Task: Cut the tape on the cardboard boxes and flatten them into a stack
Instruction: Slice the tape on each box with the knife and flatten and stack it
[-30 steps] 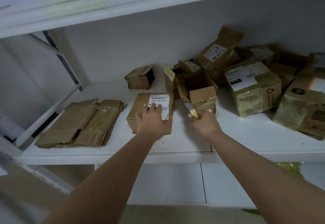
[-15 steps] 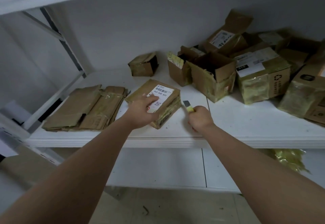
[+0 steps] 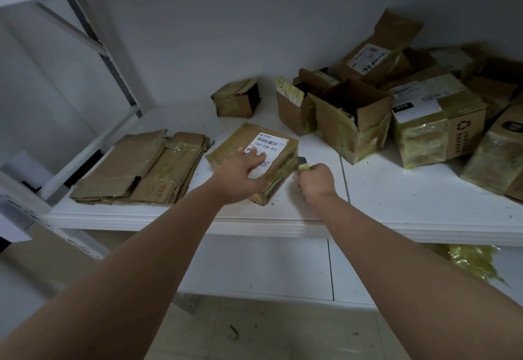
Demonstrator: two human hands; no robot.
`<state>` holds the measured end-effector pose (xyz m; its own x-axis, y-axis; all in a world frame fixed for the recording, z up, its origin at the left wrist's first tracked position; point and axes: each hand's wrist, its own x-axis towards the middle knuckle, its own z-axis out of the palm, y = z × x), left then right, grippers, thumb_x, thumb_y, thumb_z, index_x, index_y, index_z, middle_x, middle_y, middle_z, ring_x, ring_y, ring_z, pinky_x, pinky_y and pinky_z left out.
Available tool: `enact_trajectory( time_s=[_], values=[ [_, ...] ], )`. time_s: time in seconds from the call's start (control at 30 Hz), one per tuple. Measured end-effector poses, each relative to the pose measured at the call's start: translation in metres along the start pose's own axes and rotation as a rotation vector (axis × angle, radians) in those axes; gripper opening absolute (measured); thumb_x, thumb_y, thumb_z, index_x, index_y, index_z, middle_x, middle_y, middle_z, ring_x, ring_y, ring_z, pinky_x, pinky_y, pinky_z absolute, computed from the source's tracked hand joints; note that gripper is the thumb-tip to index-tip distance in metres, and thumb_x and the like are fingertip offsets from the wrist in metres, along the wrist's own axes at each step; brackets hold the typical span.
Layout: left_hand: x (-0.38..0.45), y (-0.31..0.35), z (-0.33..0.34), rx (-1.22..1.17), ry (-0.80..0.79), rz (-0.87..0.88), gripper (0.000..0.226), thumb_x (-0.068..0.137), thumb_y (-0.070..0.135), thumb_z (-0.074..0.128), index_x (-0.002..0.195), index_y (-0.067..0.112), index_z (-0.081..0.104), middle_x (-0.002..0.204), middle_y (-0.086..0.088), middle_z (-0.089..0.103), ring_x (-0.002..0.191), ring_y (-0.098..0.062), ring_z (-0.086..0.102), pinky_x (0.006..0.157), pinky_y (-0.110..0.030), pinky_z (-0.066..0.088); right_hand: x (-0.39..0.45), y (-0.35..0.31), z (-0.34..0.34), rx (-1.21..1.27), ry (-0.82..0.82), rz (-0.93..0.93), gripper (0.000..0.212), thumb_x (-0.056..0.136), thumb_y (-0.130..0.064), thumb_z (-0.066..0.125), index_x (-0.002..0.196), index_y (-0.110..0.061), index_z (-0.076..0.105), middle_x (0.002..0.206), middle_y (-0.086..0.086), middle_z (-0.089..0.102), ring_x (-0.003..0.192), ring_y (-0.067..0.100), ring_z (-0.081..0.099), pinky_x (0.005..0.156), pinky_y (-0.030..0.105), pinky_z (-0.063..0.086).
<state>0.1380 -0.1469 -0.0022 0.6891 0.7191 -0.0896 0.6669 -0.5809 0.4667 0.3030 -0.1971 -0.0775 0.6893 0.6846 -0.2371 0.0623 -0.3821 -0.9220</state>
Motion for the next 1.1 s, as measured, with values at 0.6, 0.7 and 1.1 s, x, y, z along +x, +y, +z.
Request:
enact_trajectory(
  time_s=[0.6,0.7,1.1],
  values=[
    [0.006,-0.005,-0.003,0.251,-0.189,0.027,0.05,0.105,0.037,0.021,0.153,0.031,0.008,0.162,0.001,-0.004,0.148,-0.023,-0.012,0.118,-0.051,0.0,-0.042,0.002,0.012,-0.077,-0.22,-0.041,0.025,0.083,-0.001,0.052,0.06,-0.008,0.046,0.057,0.005,0.042,0.055,0.021,0.036,0.05,0.026,0.028],
    [0.006,-0.004,-0.003,0.255,-0.192,0.025,0.051,0.105,0.037,0.021,0.153,0.031,0.006,0.162,0.001,-0.006,0.148,-0.024,-0.013,0.119,-0.048,-0.001,-0.055,0.004,0.008,-0.08,-0.245,-0.04,0.014,0.084,-0.003,0.049,0.07,-0.006,0.049,0.059,0.007,0.04,0.052,0.019,0.031,0.045,0.023,0.024],
    [0.0,0.005,-0.004,0.332,-0.157,0.01,0.051,0.104,0.041,0.023,0.153,0.032,0.01,0.162,0.001,0.001,0.149,-0.025,-0.003,0.119,-0.036,0.004,-0.094,0.011,-0.008,-0.343,-0.27,-0.226,0.026,0.093,-0.023,0.046,0.079,-0.005,0.058,0.056,0.006,0.06,0.043,0.021,0.052,0.054,0.034,0.051]
  ],
)
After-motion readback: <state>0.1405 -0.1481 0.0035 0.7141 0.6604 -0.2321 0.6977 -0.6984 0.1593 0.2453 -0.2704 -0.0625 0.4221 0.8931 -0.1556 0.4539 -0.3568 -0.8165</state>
